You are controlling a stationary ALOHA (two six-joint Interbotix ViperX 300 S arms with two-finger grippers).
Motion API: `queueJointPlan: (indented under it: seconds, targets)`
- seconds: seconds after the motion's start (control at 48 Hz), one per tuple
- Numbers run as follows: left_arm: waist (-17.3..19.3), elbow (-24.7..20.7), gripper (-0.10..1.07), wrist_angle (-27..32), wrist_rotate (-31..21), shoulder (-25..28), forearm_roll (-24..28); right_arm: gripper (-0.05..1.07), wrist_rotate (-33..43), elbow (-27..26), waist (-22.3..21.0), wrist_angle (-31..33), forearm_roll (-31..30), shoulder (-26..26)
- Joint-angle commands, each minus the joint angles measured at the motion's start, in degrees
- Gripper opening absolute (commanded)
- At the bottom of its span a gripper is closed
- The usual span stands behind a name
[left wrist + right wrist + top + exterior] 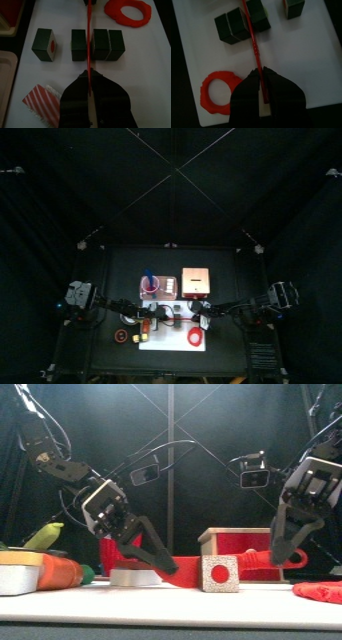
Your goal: Cut sushi roll
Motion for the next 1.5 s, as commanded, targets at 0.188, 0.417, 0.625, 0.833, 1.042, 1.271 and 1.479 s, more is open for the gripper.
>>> queueJointPlan:
  seconds: [0.188,0.417,0.625,0.833,1.042,1.271,1.479]
  targets:
    - [-1.1,0.9,0.34,0.5,-0.2,-0.3,-2.0,0.18,0.4,-2.5,2.5,0.9,0.8,3.0]
    - [-2.5,1.0,0.34,0.8,-0.1,-2.9,-2.2,0.18,0.4,-3.0,3.5,3.9,1.6,-0.1]
    - [-2.5,0.5,0.34,0.8,0.4,-5.2,-1.9,0.18,0.3,-3.0,3.2,5.8,0.3,-6.2]
    - [-2.1,0.9,0.34,0.4,0.4,-8.5,-0.5,0.18,0.3,-2.3,3.0,5.9,-0.4,-11.4]
    - [-2.6,1.0,0.34,0.0,0.2,-8.6,0.1,0.18,0.4,-1.4,3.9,5.3,0.7,-11.6]
    - [-3.7,0.4,0.34,0.0,-0.2,-6.2,0.0,0.18,0.4,-0.9,5.9,4.7,3.2,-8.6]
    - [-4.4,0.3,0.34,0.0,-0.2,-5.7,-1.3,0.18,0.4,-0.3,6.9,4.1,4.8,-6.8]
